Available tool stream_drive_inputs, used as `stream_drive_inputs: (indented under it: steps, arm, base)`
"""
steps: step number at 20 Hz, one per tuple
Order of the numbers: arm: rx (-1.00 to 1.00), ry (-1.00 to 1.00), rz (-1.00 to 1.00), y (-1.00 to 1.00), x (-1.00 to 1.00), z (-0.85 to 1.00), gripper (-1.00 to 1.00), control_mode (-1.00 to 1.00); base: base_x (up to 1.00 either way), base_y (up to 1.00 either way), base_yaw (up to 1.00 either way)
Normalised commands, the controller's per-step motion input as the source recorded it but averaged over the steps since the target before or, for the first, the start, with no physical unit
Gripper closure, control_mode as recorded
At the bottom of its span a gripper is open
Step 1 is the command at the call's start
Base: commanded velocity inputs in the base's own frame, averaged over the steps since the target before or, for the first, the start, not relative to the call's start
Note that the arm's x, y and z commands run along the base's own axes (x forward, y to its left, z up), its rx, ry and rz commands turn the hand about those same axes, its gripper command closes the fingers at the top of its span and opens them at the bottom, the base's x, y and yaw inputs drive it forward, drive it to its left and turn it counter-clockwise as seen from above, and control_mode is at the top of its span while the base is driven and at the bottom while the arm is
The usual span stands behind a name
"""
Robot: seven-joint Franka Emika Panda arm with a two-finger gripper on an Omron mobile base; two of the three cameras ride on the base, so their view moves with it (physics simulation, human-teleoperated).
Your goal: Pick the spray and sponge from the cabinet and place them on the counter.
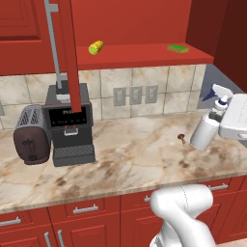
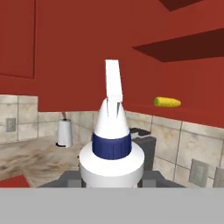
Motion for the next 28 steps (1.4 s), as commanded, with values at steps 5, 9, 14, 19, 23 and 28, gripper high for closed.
stream_drive_inputs:
  steps: [5, 9, 14, 19, 23, 28]
  arm:
    - [-0.01, -0.02, 0.0, 0.27, 0.0, -0.41, 1.0, -1.0]
    - [-0.02, -0.01, 0.0, 0.53, 0.03, -0.25, 1.0, -1.0]
    - [0.0, -0.01, 0.0, 0.59, 0.19, -0.19, 1.0, -1.0]
    - [0.0, 0.0, 0.0, 0.35, 0.35, -0.35, 1.0, -1.0]
    - [0.0, 0.0, 0.0, 0.09, 0.41, -0.45, 1.0, -1.0]
    - [0.0, -0.01, 0.0, 0.06, 0.44, -0.45, 1.0, -1.0]
  base:
    - [0.0, 0.0, 0.0]
    - [0.0, 0.0, 0.0]
    - [0.0, 0.0, 0.0]
    - [0.0, 0.0, 0.0]
    - [0.0, 0.0, 0.0]
    - [0.0, 0.0, 0.0]
